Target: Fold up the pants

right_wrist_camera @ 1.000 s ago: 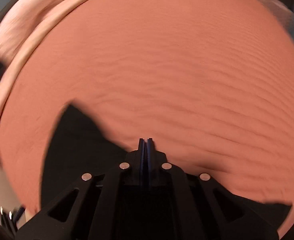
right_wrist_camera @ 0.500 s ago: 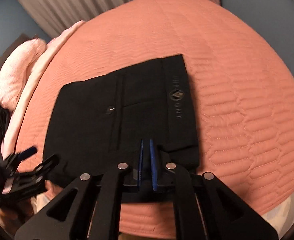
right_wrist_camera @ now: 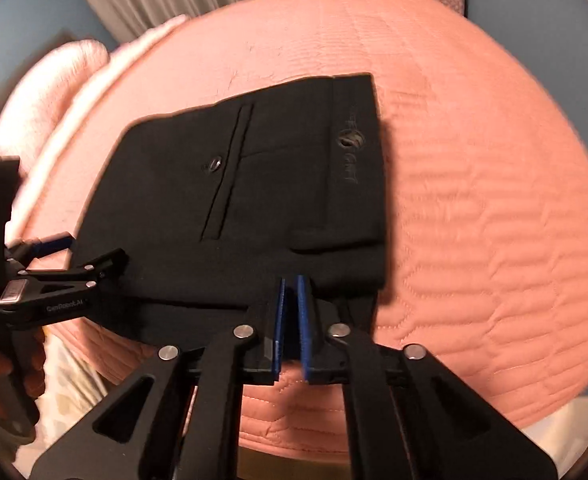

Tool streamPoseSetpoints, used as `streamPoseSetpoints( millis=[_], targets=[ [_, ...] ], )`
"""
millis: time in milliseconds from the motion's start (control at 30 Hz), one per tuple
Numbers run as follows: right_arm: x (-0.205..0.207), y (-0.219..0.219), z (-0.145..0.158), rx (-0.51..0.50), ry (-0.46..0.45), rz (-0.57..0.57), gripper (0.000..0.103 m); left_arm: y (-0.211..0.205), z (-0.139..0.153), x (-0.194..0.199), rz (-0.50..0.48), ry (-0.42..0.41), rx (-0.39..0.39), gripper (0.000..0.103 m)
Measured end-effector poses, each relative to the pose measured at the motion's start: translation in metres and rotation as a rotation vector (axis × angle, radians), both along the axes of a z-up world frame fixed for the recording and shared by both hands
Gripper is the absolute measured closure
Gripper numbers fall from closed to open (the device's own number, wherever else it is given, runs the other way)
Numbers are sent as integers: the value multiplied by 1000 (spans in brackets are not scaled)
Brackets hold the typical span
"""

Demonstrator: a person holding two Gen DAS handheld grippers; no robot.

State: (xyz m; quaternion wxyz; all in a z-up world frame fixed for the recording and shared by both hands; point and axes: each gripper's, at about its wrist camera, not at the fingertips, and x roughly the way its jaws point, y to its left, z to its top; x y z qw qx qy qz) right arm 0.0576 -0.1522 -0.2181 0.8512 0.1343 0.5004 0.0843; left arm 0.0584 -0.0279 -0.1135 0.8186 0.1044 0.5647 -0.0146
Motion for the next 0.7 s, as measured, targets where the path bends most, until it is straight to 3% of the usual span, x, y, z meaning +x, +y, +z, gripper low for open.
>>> streamPoseSetpoints(
  millis=[100,267,333,433,467,500,533,633,700],
  targets=[
    [-2,-22,15,-30,4,-108,93,2,-2,0,2,1,0,5],
    [1,-50,34,-27,-21,-129,93,2,-4,2,6,2,5,5],
    [3,-43,45,-52,-55,-95,93,2,3,0,10,-1,1,6],
    [10,-8,45,-79,-57,46,93,-2,12,-13,-14,-18,6,6],
    [12,1,30,-134,-35,91,90,-3,10,-14,-21,-15,14,6],
    [10,9,16,-174,-11,104,74,-4,7,-16,-30,-16,25,5],
    [12,8,0,-184,7,121,73,-3,3,-16,-39,-13,29,5],
    [7,-15,20,-79,-7,42,71,14,22,-16,-24,-36,6,5],
    [11,-32,35,-88,-44,-5,47,32,38,-14,-19,-92,-4,5]
  ],
)
